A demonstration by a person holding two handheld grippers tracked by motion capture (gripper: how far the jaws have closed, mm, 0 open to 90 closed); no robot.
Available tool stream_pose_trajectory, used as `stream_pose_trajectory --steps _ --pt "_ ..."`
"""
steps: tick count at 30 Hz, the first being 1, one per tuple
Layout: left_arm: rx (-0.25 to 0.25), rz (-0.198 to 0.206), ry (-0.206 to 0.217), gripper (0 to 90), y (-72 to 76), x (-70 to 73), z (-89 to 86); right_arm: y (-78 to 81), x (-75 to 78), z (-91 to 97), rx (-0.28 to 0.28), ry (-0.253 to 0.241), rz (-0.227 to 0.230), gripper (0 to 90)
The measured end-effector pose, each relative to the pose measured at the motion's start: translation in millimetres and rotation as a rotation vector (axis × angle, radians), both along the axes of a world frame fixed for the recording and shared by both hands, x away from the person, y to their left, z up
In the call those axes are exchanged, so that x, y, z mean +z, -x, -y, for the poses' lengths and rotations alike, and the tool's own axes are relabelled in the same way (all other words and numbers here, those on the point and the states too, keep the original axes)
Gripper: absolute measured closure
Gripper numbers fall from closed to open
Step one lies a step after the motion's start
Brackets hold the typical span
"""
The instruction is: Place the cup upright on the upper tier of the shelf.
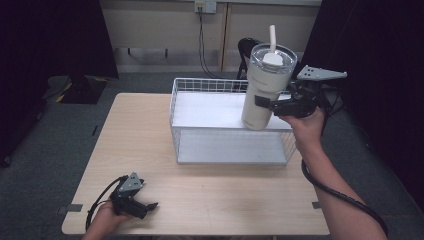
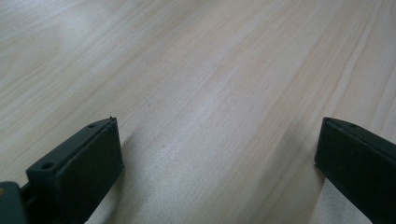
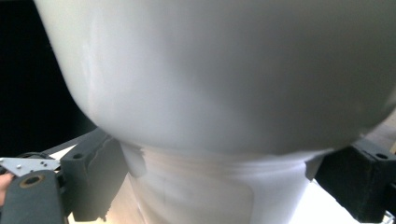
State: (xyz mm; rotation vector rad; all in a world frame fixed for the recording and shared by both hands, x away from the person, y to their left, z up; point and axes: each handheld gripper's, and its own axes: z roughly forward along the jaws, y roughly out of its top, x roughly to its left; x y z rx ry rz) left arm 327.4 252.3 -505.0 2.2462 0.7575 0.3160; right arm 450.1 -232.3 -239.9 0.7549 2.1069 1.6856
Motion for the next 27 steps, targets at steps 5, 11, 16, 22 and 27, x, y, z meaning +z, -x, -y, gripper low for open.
stream_pose_trajectory --steps 5,11,16,22,27 --pt "0.0 0.0 0.0 0.1 0.0 0.0 0.0 -5.9 -0.3 -1.0 -0.013 -0.003 -0.002 10.4" --pt "-0.001 -0.001 0.0 0.1 0.0 0.1 -0.1 -11.4 1.4 -3.6 -0.033 -0.001 0.005 10.4" --pt "-0.002 -0.001 0.0 0.1 0.0 0.1 -0.1 -15.0 3.6 -5.7 -0.04 0.01 0.01 10.4" --pt "-0.002 -0.001 0.0 0.1 0.0 0.1 -0.1 -19.9 1.3 -7.8 -0.051 0.016 0.011 10.4" --pt "-0.002 -0.001 -0.001 0.1 0.0 0.1 -0.1 -23.7 -1.2 -10.7 -0.062 0.011 0.014 10.4"
